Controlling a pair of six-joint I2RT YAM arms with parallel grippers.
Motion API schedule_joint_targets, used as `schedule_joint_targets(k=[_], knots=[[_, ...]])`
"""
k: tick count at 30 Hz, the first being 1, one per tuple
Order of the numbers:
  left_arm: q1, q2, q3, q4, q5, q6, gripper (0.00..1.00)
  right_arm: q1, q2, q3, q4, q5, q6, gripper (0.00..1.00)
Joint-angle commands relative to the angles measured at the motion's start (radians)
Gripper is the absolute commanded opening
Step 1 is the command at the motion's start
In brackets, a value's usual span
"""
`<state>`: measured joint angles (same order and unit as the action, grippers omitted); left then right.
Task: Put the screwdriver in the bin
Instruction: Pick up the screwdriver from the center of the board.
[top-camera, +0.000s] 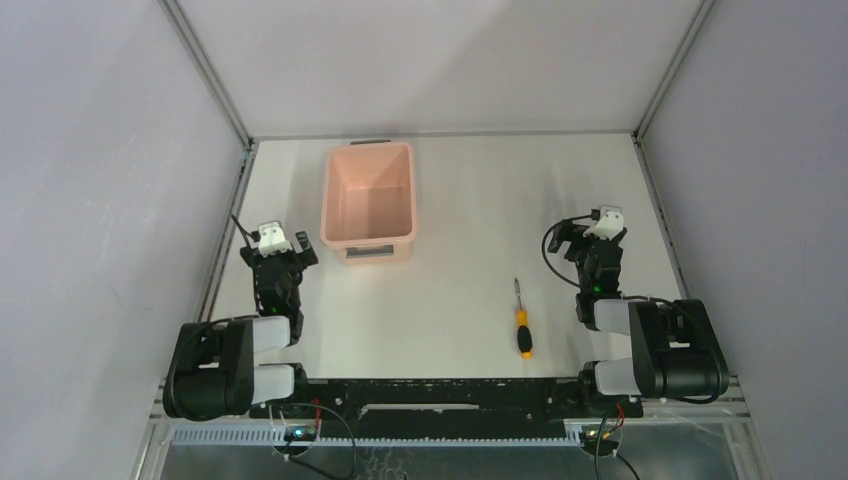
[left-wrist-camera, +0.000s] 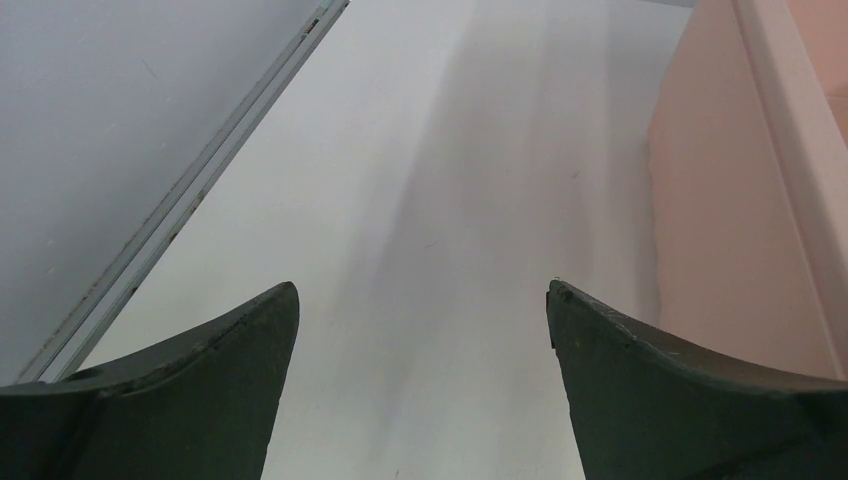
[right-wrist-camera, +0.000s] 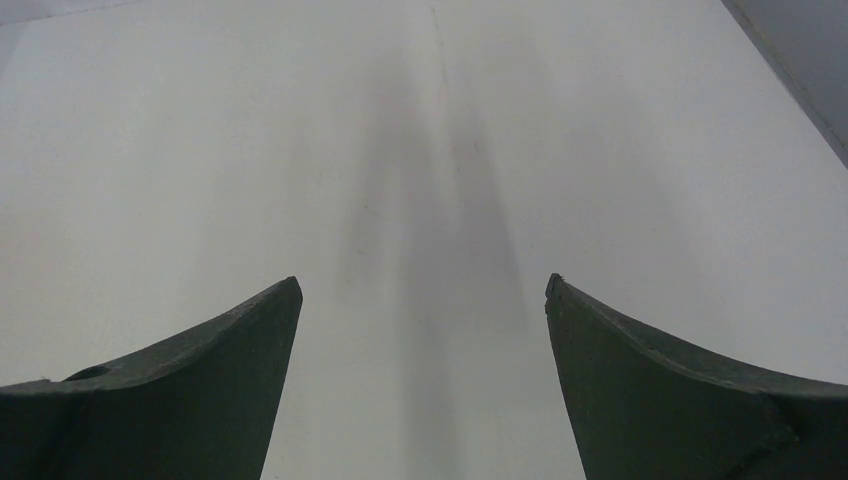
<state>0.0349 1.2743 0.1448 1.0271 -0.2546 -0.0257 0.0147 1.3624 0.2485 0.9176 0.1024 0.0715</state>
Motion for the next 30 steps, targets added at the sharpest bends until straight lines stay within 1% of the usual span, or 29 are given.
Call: schedule_joint_targets(k=[1,2,4,8,12,17,20,22,23,26,30], knots=[[-0.005,-0.015,0.05,0.025,0.01,0.009,0.98,-0.007,-0.011,0.001,0.047,-0.004,-0.005,1.0],[-0.005,-0.015,0.049,0.025,0.009,0.009,0.98,-0.007,-0.013,0.002,0.049,0.001,-0.007,1.0],[-0.006,-0.015,0.049,0.025,0.009,0.009,0.98,-0.002,-0.051,0.022,-0.02,0.01,-0.013,1.0],[-0.006,-0.016,0.049,0.025,0.009,0.009,0.98,0.001,-0.157,0.104,-0.238,0.019,-0.024,1.0],[-0.006,-0.015,0.049,0.025,0.01,0.01,0.98,0.021,-0.235,0.199,-0.415,0.053,-0.009,1.0],[-0.005,-0.015,0.05,0.025,0.009,0.009,0.98,0.068,-0.3,0.397,-0.715,0.148,0.042,1.0],[-0.006,-0.015,0.05,0.025,0.009,0.009,0.98,0.096,-0.306,0.549,-0.921,0.175,0.078,1.0],[-0.005,-0.015,0.049,0.025,0.008,0.009,0.98,0.113,-0.295,0.679,-1.089,0.2,0.112,1.0],[-0.005,-0.015,0.049,0.025,0.009,0.009,0.98,0.121,-0.288,0.714,-1.131,0.202,0.118,1.0],[-0.006,-0.015,0.049,0.025,0.008,0.009,0.98,0.14,-0.26,0.877,-1.34,0.204,0.152,1.0],[-0.006,-0.015,0.049,0.025,0.01,0.009,0.98,0.159,-0.238,1.016,-1.554,0.182,0.199,1.0]])
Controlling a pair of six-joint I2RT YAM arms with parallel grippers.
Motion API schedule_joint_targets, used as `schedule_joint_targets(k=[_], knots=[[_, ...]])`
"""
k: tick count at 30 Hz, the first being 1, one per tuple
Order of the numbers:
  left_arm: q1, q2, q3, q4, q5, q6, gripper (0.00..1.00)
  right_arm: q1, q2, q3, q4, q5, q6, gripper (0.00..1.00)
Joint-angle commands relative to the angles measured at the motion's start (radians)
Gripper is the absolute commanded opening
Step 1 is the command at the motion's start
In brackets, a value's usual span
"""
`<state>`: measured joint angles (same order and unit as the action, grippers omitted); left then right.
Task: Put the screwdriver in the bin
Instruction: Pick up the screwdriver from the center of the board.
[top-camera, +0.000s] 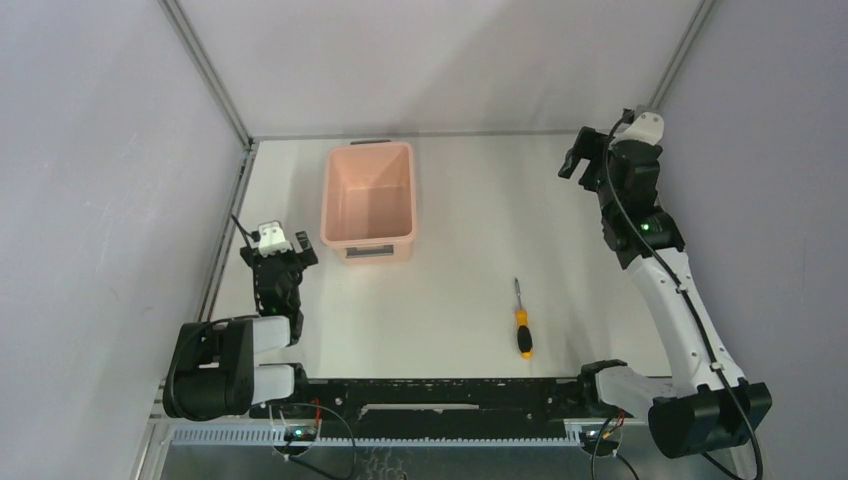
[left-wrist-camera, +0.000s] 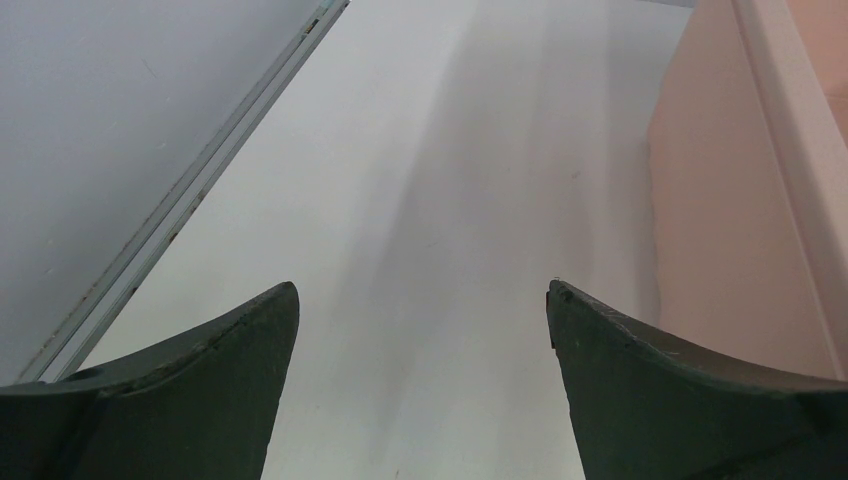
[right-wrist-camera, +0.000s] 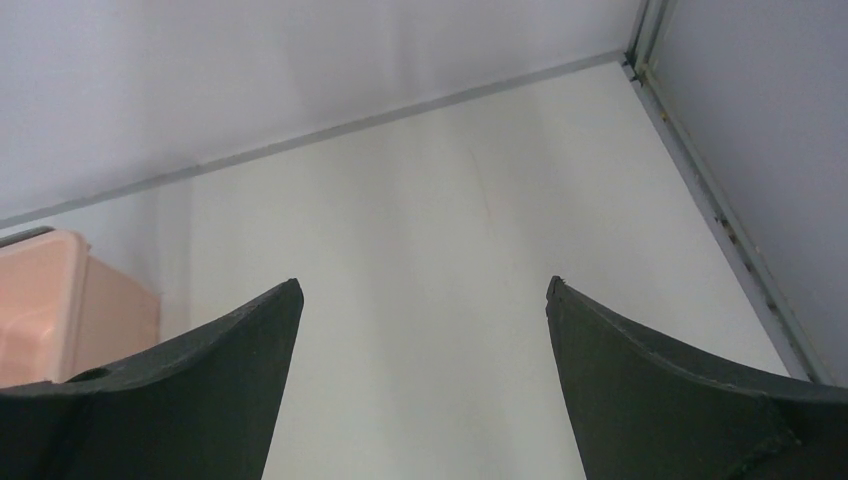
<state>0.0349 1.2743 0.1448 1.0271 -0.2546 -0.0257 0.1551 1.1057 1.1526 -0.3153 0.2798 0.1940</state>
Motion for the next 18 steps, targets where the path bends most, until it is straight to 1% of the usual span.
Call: schedule_joint_targets(k=[1,5,10,13,18], knots=[[-0.006,-0.015,0.049,0.025,0.009,0.009,0.98,0.023,0.023,0.139,-0.365,-0.011,0.09,1.0],[-0.005,-0.016,0.049,0.025,0.009,0.009,0.98,0.057,0.03,0.185,-0.524,-0.062,0.137,1.0],[-0.004,-0.015,0.049,0.025,0.009,0.009,0.98,0.132,0.024,0.158,-0.665,-0.091,0.213,0.99],[-0.005,-0.015,0.049,0.025,0.009,0.009,0.98,0.169,0.01,0.088,-0.687,-0.128,0.267,0.99],[-0.006,-0.015,0.05,0.025,0.01,0.009,0.98,0.22,-0.022,-0.082,-0.665,-0.144,0.355,0.98]])
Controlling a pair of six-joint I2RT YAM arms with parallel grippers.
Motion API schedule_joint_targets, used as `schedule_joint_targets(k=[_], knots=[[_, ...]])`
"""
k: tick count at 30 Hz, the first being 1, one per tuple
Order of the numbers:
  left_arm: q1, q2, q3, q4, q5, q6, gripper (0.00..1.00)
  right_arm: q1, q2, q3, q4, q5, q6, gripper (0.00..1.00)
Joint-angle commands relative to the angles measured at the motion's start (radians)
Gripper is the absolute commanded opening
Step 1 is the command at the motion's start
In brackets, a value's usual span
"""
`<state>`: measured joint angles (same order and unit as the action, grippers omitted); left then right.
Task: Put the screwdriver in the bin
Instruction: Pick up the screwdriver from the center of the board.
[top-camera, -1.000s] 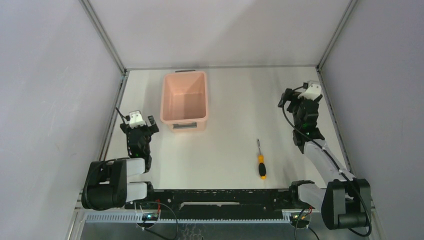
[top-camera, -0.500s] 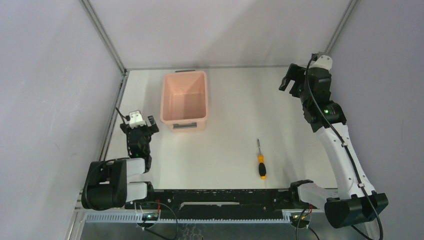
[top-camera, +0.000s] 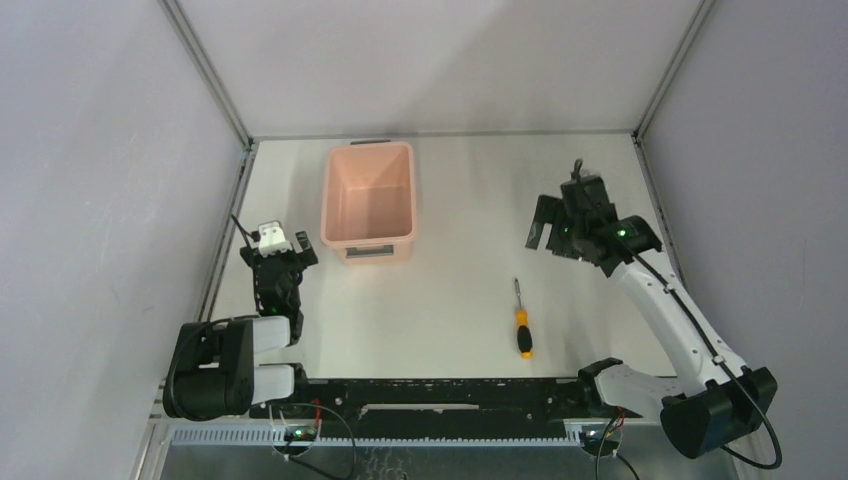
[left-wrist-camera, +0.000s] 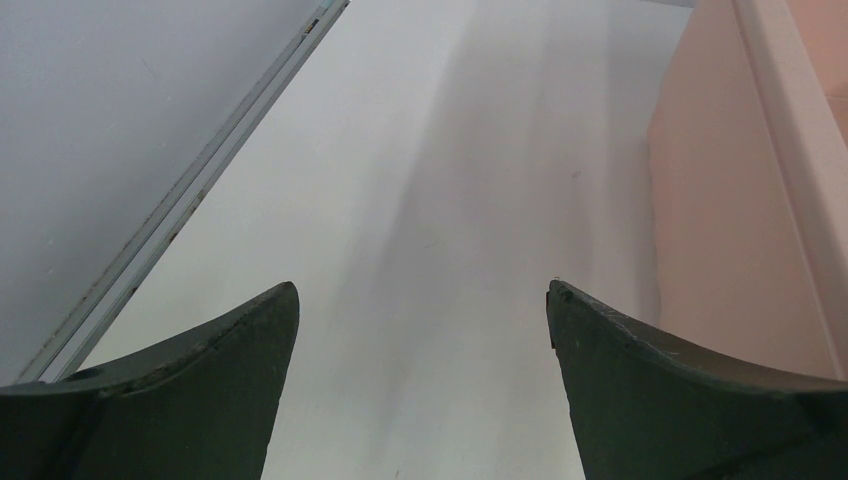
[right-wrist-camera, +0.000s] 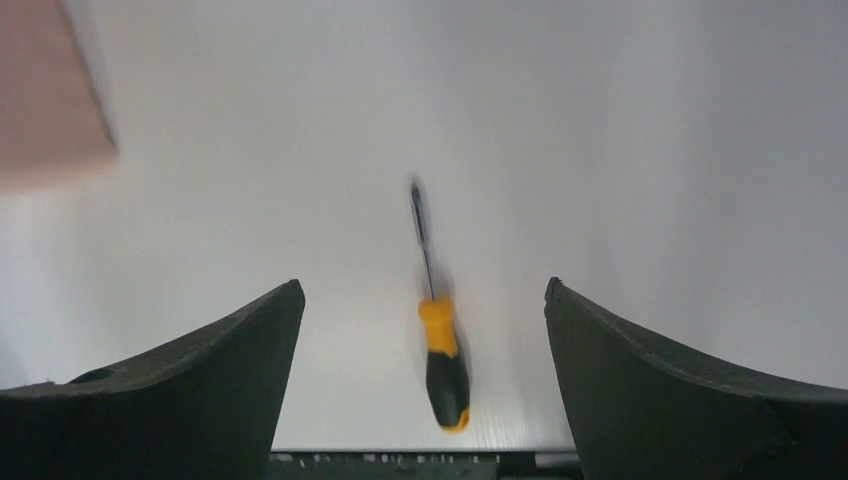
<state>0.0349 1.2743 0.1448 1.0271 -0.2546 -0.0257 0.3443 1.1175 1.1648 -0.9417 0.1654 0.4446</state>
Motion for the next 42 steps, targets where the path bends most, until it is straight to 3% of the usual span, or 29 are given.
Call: schedule_joint_targets(k=[1,14,30,42], knots=[[-0.006,-0.015,0.049,0.025,0.009,0.009,0.98,0.038,-0.04,-0.116,-0.032,-0.033,0.12,0.97],[-0.005,-0.015,0.049,0.025,0.009,0.009,0.98,0.163,0.023,-0.402,0.127,-0.04,0.225,0.8],[-0.006,-0.015,0.049,0.025,0.009,0.009,0.98,0.244,0.208,-0.452,0.23,-0.011,0.238,0.53],[-0.005,-0.015,0.049,0.025,0.009,0.009,0.98,0.252,0.268,-0.486,0.286,-0.006,0.232,0.38]])
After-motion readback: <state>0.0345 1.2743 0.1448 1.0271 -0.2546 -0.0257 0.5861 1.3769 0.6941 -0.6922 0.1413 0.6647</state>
